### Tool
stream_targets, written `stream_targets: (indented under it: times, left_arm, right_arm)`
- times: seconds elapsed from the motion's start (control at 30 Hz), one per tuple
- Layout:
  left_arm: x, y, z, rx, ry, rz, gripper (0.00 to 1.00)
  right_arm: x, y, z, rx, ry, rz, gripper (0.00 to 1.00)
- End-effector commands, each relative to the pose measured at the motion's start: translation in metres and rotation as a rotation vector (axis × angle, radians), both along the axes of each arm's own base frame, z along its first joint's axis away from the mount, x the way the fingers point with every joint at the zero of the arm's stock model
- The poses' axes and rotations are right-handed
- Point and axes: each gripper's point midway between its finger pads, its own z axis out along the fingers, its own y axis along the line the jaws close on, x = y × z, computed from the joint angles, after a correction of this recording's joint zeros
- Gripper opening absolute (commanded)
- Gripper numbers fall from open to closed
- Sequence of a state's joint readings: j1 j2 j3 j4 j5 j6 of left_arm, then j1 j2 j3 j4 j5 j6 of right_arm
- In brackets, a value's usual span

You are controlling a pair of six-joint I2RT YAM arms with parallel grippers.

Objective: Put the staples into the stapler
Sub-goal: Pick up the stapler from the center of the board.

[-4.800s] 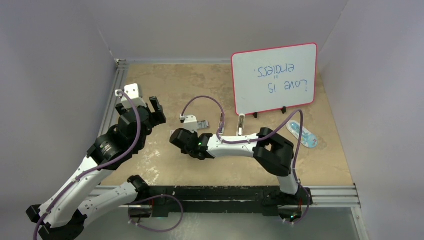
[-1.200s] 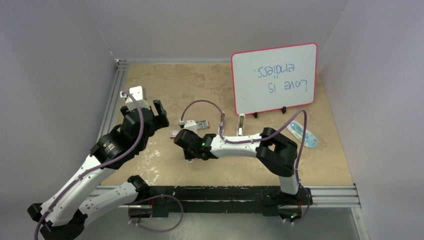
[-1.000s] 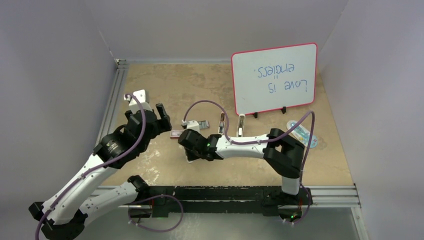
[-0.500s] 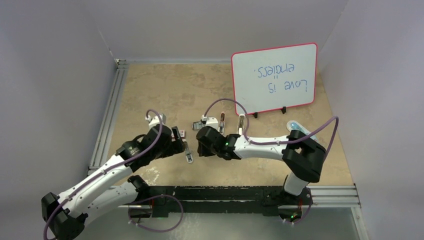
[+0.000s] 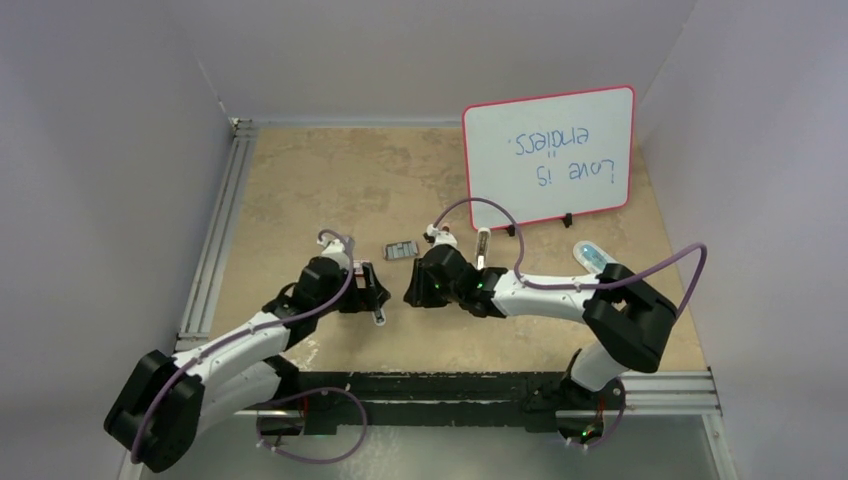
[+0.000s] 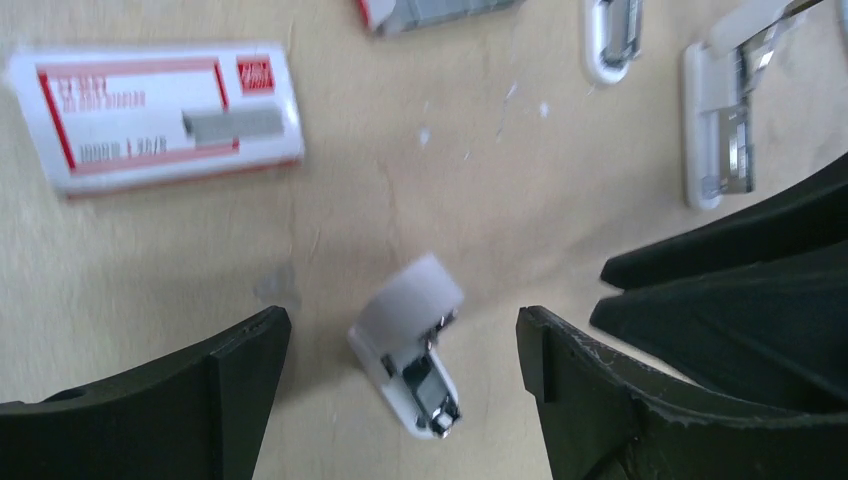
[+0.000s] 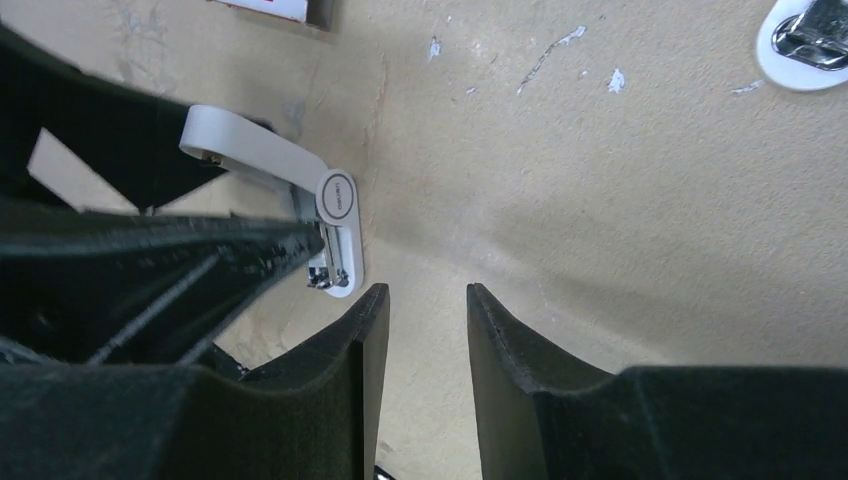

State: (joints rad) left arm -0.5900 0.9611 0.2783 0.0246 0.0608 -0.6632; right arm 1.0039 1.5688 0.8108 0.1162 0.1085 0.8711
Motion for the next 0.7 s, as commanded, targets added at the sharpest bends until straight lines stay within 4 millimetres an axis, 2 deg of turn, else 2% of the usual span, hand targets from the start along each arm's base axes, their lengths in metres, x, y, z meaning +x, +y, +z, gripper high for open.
stream_targets:
  times: [0.0, 0.23, 0.43, 0.67]
  left_arm:
    - [0.034, -0.018, 0.047, -0.141, -0.242, -0.148, 0.84]
    - [0.025, -0.025, 0.05, -0.273, -0.222, -0.313, 0.78]
    - [0.006, -0.027, 0.043, -0.315, -0.159, -0.34, 0.69]
    - [0.015, -0.021, 0.028, -0.27, -0.068, -0.268, 0.57]
  right_arm:
    - [0.004, 0.011, 0.026, 0.061, -0.04, 0.035, 0.37]
    - [0.008, 0.005, 0.026, 0.036, -0.04, 0.03, 0.36]
    - [0.011, 0.003, 0.031, 0.04, -0.047, 0.025, 0.36]
    - [0.013, 0.002, 0.032, 0.043, -0.049, 0.024, 0.36]
